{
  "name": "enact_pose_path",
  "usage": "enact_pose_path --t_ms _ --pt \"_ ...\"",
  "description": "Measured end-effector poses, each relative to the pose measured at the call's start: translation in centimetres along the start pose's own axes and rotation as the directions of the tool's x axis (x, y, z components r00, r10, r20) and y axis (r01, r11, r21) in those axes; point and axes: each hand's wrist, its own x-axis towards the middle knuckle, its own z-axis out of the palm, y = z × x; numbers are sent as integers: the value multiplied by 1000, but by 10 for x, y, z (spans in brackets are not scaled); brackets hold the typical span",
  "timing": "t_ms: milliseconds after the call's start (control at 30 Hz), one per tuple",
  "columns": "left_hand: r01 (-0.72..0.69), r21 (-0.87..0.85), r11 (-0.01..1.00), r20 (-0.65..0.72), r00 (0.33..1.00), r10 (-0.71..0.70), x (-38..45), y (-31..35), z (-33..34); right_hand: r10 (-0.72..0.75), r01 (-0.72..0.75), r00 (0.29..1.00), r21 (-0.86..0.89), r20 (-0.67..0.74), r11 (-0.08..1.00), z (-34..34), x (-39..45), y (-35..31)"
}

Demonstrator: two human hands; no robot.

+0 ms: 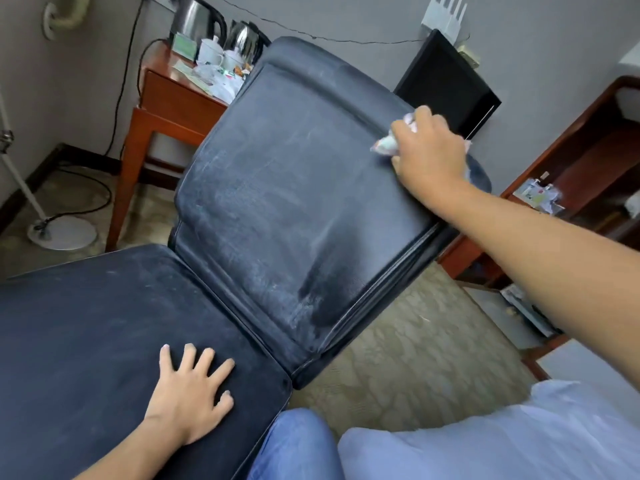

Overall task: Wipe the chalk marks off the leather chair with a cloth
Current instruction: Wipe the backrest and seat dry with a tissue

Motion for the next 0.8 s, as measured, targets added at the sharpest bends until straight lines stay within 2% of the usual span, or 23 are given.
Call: enact_pose_path --t_ms 67,100,133,167,200,233,267,300,367,433,500,533,600,667,700,733,800 --pt "-29 31 999 -52 998 30 6 0 -5 170 -171 985 90 20 981 10 -2 -23" --pt "-38 45 998 -70 997 41 9 -1 -5 202 -204 979 106 27 973 17 -15 -49" --pt "-48 53 997 -78 996 52 11 -3 -4 163 -167 986 138 39 976 28 -36 -80" --pt "-56 54 997 -79 995 60 11 -4 -3 44 -57 996 177 81 982 38 -61 -114" --pt "-60 52 997 -84 994 64 11 -6 -1 -152 120 976 200 154 972 47 -92 -145" --pt "-59 51 997 -83 995 63 9 -8 3 -360 318 905 203 226 926 54 -123 -172" --pt "-52 47 998 -80 995 56 8 -10 5 -502 461 815 199 290 865 56 -147 -189" --pt "-41 47 998 -80 996 44 9 -13 5 -571 534 758 204 315 821 57 -158 -197" --pt "-24 40 999 -98 995 28 10 -14 7 -612 583 757 184 231 791 60 -144 -181" --pt "-39 41 998 -105 993 43 12 -11 7 -532 527 840 66 111 847 56 -92 -139" --pt "-45 54 998 -103 993 50 13 -10 7 -325 322 944 -47 -65 946 46 -26 -88" --pt "-45 54 997 -98 994 50 13 -11 6 -232 223 969 -94 -90 970 38 2 -65" --pt "-44 63 997 -93 994 49 13 -11 3 -24 21 997 -29 -80 999 32 37 -41" --pt "-37 65 997 -82 996 42 12 -10 4 123 -124 990 -7 -68 992 33 32 -55" --pt "-35 66 997 -74 996 39 12 -10 4 126 -128 990 -35 -58 991 36 16 -72" --pt "-33 67 997 -78 996 38 12 -11 3 53 -54 998 -35 -38 998 39 -7 -92" --pt "-27 60 998 -81 996 32 11 -12 5 -220 217 975 53 44 975 51 -67 -131"
